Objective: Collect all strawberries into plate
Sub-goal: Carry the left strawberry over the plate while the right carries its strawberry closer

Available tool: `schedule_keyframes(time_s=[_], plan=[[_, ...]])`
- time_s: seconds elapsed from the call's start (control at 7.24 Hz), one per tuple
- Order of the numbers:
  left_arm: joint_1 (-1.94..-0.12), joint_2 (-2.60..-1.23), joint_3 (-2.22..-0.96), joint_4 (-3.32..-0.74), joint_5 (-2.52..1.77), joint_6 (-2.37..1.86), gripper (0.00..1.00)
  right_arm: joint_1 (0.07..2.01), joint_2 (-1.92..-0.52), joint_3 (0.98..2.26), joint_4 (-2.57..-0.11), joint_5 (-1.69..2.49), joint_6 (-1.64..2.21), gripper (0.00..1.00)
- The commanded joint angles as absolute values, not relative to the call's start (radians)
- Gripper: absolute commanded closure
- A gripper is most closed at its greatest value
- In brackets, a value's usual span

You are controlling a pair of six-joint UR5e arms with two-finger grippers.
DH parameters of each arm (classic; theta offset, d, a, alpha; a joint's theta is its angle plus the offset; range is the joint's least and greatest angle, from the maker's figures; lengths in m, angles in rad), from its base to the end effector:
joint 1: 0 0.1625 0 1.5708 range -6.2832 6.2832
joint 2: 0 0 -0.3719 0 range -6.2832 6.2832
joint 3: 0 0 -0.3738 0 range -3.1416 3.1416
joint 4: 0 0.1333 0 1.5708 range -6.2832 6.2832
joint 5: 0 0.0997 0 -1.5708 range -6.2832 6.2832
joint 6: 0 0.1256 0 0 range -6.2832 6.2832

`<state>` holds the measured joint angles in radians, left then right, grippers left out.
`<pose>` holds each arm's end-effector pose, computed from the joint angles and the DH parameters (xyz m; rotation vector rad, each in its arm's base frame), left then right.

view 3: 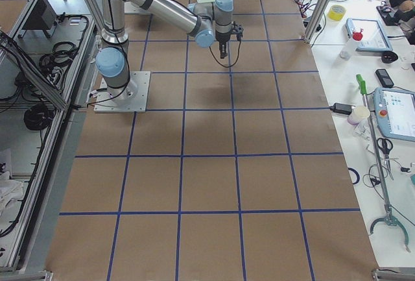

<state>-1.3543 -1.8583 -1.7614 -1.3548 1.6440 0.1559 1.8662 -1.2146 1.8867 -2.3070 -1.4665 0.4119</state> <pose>-0.0136 -0.5161 0.2003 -0.0787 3.0891 0.4212 0.2942 -0.4641 0.1600 0.1708 3.0166 -0.0363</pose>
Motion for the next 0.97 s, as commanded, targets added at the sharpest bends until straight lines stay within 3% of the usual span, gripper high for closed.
schedule_keyframes(time_s=[0.0, 0.28, 0.41, 0.55, 0.69, 0.83], plan=[[-1.312, -1.874, -1.792, -1.359, 1.657, 0.183, 1.0, 2.018, -1.076, 1.719, -2.31, -1.445, 0.633, 1.0], [-1.31, -1.875, -1.812, -1.353, 1.648, 0.166, 0.82, 2.06, -1.046, 1.692, -2.31, -1.428, 0.646, 1.0], [-1.31, -1.876, -1.812, -1.354, 1.647, 0.175, 0.7, 2.065, -1.049, 1.692, -2.31, -1.43, 0.652, 0.93], [-1.31, -1.878, -1.812, -1.353, 1.647, 0.169, 0.48, 2.066, -1.052, 1.698, -2.298, -1.434, 0.65, 0.17], [-1.312, -1.879, -1.81, -1.353, 1.646, 0.176, 0.35, 2.068, -1.057, 1.698, -2.289, -1.436, 0.65, 0.0], [-1.312, -1.879, -1.81, -1.351, 1.646, 0.175, 0.03, 2.066, -1.084, 1.691, -2.246, -1.449, 0.629, 0.0]])
